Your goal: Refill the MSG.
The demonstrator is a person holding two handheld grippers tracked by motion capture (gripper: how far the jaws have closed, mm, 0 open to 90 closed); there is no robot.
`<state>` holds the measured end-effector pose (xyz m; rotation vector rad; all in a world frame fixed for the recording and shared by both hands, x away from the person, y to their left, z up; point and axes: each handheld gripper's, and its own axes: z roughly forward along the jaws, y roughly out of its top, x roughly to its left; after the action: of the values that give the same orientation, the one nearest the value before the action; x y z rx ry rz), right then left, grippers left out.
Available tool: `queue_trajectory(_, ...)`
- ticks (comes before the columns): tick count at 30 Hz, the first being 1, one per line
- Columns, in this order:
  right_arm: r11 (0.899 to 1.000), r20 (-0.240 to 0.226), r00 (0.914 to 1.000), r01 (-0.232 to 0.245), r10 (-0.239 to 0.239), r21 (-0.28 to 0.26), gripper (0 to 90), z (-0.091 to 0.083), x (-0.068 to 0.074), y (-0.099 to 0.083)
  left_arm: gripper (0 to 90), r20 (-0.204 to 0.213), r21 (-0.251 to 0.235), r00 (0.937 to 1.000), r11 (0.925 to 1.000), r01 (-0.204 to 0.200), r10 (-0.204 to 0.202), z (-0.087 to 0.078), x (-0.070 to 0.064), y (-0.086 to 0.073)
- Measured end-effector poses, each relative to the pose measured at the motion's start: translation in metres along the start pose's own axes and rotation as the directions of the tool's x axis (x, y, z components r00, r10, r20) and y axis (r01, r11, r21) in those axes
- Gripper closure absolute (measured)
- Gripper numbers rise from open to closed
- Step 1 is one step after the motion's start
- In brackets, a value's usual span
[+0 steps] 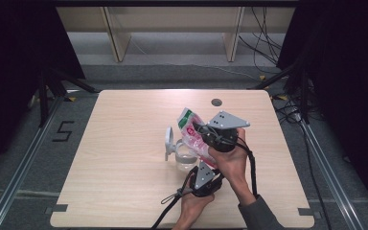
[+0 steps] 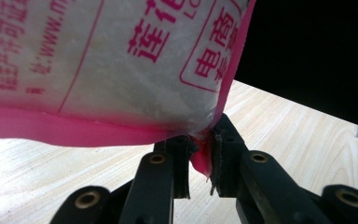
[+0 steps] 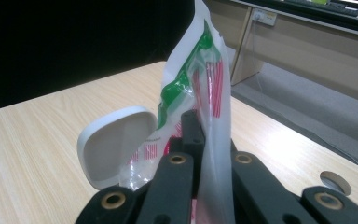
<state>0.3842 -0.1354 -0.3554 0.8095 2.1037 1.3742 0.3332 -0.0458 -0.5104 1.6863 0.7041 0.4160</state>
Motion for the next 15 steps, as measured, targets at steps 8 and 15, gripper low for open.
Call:
queue_trajectory(8,0.999,0.006,0.9991,0.042,-0.042,-0.007,90.0,0.0020,-0.0004,0.0016,79.0,0.006,-0.004,1.0000,1.0000,0.003,-0.003,0.0019,-0.0002,0.0016)
queue_trajectory(15,1.000,0.001,0.9998,0.019,-0.019,0.004,90.0,0.0033,0.0026,0.0016,79.1,0.005,-0.010,0.9999,0.9998,0.014,-0.014,0.0042,-0.0008,0.0021)
